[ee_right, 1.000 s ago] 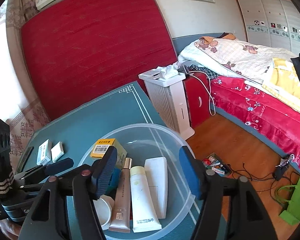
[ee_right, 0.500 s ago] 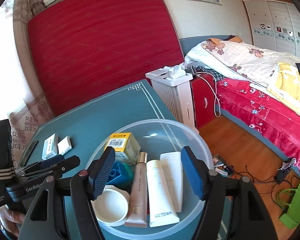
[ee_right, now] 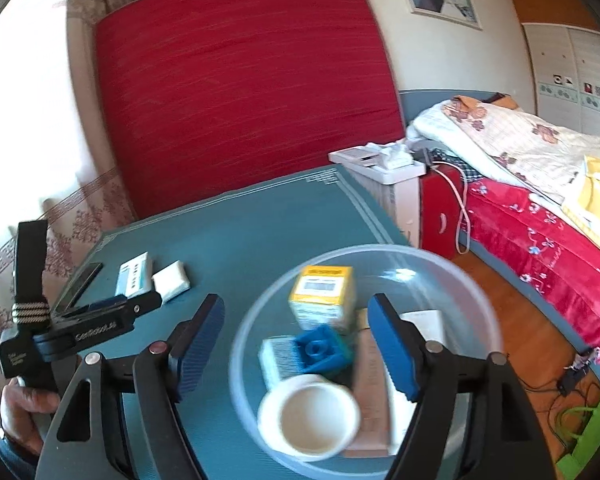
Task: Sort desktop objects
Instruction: 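Open both grippers to drop the blue block and white cup into the bowl, then grasp the blue-white vitamin box with the left gripper while the right approaches the white packet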
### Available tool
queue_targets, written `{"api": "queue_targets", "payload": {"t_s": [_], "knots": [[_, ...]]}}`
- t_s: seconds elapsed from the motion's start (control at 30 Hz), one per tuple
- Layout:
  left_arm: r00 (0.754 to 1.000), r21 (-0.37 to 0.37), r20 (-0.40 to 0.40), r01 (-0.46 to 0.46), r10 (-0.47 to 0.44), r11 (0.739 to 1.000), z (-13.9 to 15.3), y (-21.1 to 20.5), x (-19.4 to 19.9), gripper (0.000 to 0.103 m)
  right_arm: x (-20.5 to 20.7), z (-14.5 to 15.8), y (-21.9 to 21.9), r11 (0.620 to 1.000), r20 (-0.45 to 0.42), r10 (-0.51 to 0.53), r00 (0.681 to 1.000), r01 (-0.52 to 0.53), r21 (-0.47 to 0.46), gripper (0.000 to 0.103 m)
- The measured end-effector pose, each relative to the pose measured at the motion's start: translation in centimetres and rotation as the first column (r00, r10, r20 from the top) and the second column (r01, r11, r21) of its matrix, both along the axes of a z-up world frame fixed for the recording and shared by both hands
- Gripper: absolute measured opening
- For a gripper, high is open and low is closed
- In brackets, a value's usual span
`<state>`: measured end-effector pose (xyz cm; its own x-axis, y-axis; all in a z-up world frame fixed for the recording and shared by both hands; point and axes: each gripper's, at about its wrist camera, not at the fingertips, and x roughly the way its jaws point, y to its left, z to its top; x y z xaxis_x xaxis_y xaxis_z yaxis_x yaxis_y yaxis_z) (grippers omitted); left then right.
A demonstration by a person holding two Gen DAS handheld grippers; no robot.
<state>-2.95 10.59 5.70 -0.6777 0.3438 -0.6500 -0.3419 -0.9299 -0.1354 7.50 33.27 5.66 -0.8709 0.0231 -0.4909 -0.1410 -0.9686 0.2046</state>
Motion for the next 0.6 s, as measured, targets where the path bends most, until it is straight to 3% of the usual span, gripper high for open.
{"api": "queue_targets", "payload": {"t_s": [0.23, 0.6], "knots": [[0.994, 0.016, 0.002, -0.106, 0.106, 0.994, -0.1, -3.4, -1.9, 0.07, -1.0, -0.5, -5.1, 0.99, 0.013, 0.111, 0.994, -0.112, 0.085, 0.078], [0.972, 0.005, 0.017, -0.233, 0.233, 0.972, -0.9, -7.2, -5.4, 0.07, -3.9, -2.9, -9.2, 0.973, 0.081, 0.212, 0.974, -0.218, 0.074, 0.079]]}}
